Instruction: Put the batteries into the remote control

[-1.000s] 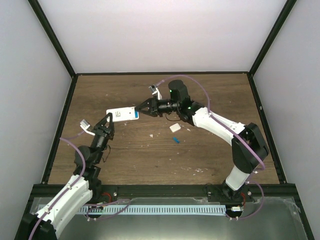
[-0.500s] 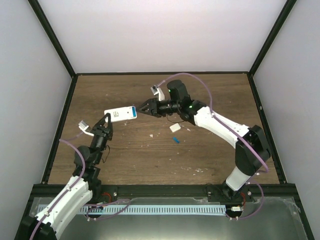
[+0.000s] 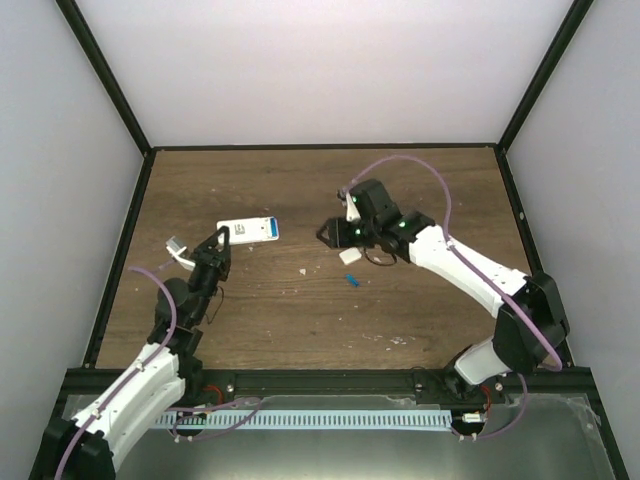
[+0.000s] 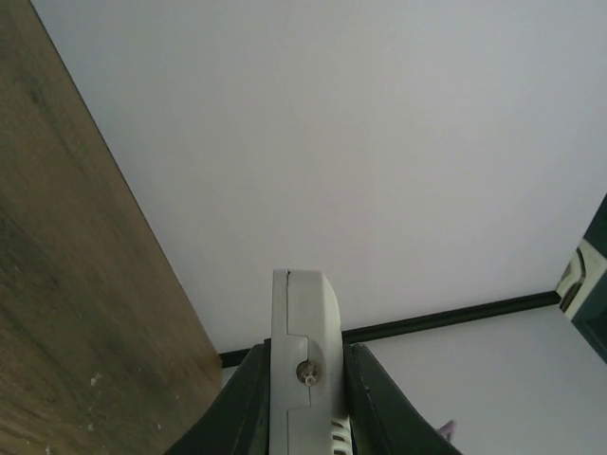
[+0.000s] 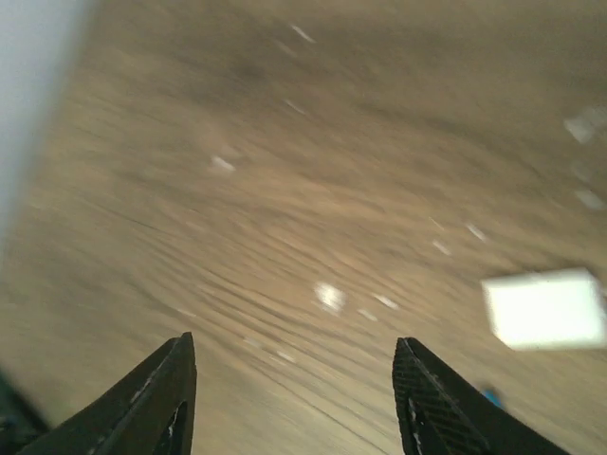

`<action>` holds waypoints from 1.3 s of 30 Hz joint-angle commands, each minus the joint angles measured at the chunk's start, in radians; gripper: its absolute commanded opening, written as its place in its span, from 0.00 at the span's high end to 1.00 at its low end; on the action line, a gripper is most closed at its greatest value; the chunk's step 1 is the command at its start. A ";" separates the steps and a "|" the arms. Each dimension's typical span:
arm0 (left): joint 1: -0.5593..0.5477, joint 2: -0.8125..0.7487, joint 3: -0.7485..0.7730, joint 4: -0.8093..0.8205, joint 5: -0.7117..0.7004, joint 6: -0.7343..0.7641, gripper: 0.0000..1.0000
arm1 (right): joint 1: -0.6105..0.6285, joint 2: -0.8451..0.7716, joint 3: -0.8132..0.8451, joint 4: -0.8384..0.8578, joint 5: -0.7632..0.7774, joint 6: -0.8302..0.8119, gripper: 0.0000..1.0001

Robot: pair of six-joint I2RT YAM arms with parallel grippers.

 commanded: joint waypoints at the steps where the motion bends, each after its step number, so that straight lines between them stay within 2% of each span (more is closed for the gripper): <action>1: 0.006 0.030 0.055 -0.002 0.025 -0.003 1.00 | -0.005 0.011 -0.117 -0.154 0.252 -0.099 0.51; 10: 0.007 0.071 0.071 0.006 0.045 -0.002 1.00 | -0.005 0.084 -0.237 -0.105 0.343 -0.130 0.53; 18: 0.006 0.074 0.071 0.007 0.043 0.001 1.00 | -0.005 0.152 -0.267 -0.062 0.288 -0.185 0.55; 29: 0.006 0.114 0.074 0.034 0.048 -0.006 1.00 | -0.005 0.172 -0.325 -0.015 0.214 -0.199 0.64; 39: 0.006 0.152 0.076 0.065 0.051 -0.012 1.00 | -0.004 0.191 -0.358 0.004 0.208 -0.203 0.70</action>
